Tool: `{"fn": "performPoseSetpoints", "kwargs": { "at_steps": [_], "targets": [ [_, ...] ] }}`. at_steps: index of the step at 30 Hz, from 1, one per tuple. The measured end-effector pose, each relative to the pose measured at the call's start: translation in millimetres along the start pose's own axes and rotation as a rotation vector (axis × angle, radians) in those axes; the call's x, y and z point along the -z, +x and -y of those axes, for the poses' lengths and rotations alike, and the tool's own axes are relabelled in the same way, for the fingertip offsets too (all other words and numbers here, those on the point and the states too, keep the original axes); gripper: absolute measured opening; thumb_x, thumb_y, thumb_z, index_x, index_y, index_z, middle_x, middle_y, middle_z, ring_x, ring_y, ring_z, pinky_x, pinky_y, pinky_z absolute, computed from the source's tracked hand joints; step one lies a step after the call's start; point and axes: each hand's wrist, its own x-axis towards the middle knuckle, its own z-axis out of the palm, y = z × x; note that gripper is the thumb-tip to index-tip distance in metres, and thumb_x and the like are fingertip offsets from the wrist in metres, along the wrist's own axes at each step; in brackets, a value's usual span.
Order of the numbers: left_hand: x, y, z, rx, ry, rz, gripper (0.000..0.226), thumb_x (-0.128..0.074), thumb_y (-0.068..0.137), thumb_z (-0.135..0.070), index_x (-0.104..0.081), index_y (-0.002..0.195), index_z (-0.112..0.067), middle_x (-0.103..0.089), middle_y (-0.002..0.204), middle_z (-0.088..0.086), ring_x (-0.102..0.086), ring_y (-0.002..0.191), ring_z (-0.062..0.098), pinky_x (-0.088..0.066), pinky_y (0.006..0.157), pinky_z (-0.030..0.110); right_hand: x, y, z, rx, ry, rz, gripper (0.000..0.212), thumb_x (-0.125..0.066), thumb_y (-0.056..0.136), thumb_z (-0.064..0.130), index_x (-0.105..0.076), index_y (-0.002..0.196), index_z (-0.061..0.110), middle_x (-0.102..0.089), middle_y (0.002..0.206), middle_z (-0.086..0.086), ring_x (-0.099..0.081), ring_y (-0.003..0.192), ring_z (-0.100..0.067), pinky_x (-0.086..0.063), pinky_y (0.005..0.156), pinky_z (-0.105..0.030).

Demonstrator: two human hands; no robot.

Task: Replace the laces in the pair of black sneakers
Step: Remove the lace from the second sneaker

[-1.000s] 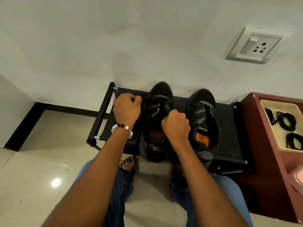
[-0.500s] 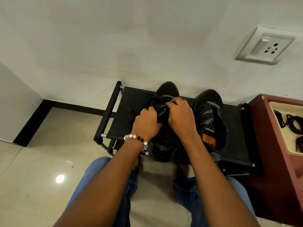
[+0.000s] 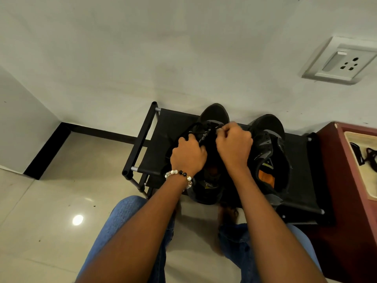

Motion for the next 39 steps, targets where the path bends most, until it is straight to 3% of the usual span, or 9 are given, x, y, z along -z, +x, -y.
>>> {"fn": "performPoseSetpoints", "kwargs": {
  "at_steps": [4, 8, 13, 19, 27, 31, 33, 36, 39],
  "targets": [
    [1.2, -1.6, -1.1, 0.010, 0.015, 0.010, 0.038, -0.043, 0.098, -0.036, -0.048, 0.125, -0.009, -0.047, 0.126, 0.018, -0.055, 0.104, 0.045, -0.038, 0.071, 0.037, 5.5, 10.0, -11.1, -0.312, 0.388, 0.045, 0.007, -0.057, 0.079, 0.017, -0.063, 0.083, 0.020, -0.069, 0.078, 0.001, -0.069, 0.078, -0.019, -0.057, 0.080, -0.041],
    [3.3, -2.0, -1.4, 0.004, 0.016, 0.004, 0.032, -0.043, 0.098, -0.033, -0.051, 0.116, -0.008, -0.049, 0.120, 0.017, -0.056, 0.098, 0.043, -0.036, 0.068, 0.036, 14.6, 9.2, -4.6, -0.112, 0.476, 0.206, 0.023, -0.052, 0.085, 0.007, -0.062, 0.099, 0.022, -0.064, 0.100, 0.000, -0.063, 0.097, -0.018, -0.053, 0.084, -0.032],
    [4.5, -3.8, -2.9, 0.003, 0.020, 0.000, 0.029, -0.045, 0.096, -0.031, -0.053, 0.113, -0.008, -0.051, 0.116, 0.016, -0.057, 0.094, 0.040, -0.036, 0.068, 0.035, 5.7, 5.7, -3.9, 0.318, -0.311, 0.288, 0.024, -0.057, 0.090, 0.028, -0.066, 0.112, 0.024, -0.053, 0.127, 0.006, -0.039, 0.121, -0.019, -0.029, 0.093, -0.043],
    [0.9, -6.2, -5.5, -0.007, 0.051, -0.038, 0.029, -0.045, 0.096, -0.029, -0.051, 0.115, -0.009, -0.051, 0.116, 0.016, -0.058, 0.094, 0.040, -0.036, 0.066, 0.034, -1.9, -2.1, -1.6, 0.293, -0.332, 0.098, 0.017, -0.055, 0.090, 0.021, -0.069, 0.100, 0.017, -0.062, 0.112, 0.004, -0.050, 0.109, -0.019, -0.033, 0.086, -0.043],
    [-5.6, -3.6, -5.6, 0.015, 0.070, -0.076, 0.047, -0.044, 0.096, -0.030, -0.040, 0.139, -0.010, -0.049, 0.124, 0.018, -0.059, 0.099, 0.043, -0.040, 0.066, 0.036, 12.9, 3.2, 3.0, -0.090, 0.516, -0.081, 0.012, -0.051, 0.097, 0.009, -0.055, 0.088, 0.015, -0.061, 0.082, 0.008, -0.061, 0.080, -0.007, -0.053, 0.085, -0.037],
    [-5.0, -5.2, -6.7, 0.012, 0.070, -0.071, 0.044, -0.046, 0.096, -0.028, -0.043, 0.135, -0.009, -0.050, 0.123, 0.018, -0.059, 0.098, 0.042, -0.039, 0.065, 0.035, 19.9, 9.6, 1.7, -0.461, 1.271, -0.150, 0.016, -0.042, 0.102, 0.007, -0.052, 0.090, 0.009, -0.061, 0.081, -0.006, -0.067, 0.074, -0.018, -0.056, 0.088, -0.045],
    [-4.0, -5.9, -7.1, 0.011, 0.061, -0.063, 0.037, -0.046, 0.096, -0.027, -0.047, 0.128, -0.008, -0.050, 0.121, 0.017, -0.059, 0.097, 0.041, -0.039, 0.065, 0.034, 19.8, 9.1, 1.0, -0.495, 1.382, -0.101, 0.017, -0.043, 0.101, 0.004, -0.052, 0.088, 0.009, -0.055, 0.073, -0.005, -0.060, 0.063, -0.017, -0.056, 0.083, -0.045],
    [-2.4, -6.0, -6.0, 0.007, 0.056, -0.064, 0.033, -0.046, 0.096, -0.025, -0.049, 0.124, -0.008, -0.051, 0.120, 0.017, -0.058, 0.100, 0.042, -0.038, 0.066, 0.034, 21.3, 9.4, 1.0, -0.191, 0.994, 0.074, 0.007, -0.054, 0.096, 0.009, -0.058, 0.092, 0.011, -0.055, 0.076, 0.000, -0.051, 0.062, -0.007, -0.047, 0.064, -0.026],
    [-2.2, -5.2, -4.4, -0.006, 0.050, -0.075, 0.034, -0.046, 0.096, -0.026, -0.048, 0.126, -0.009, -0.052, 0.120, 0.016, -0.058, 0.102, 0.043, -0.039, 0.067, 0.034, 14.8, 11.6, -7.3, 0.255, 0.090, 0.306, 0.012, -0.064, 0.090, 0.020, -0.068, 0.100, 0.014, -0.057, 0.104, -0.002, -0.055, 0.091, -0.010, -0.049, 0.079, -0.028]
  ]
}}
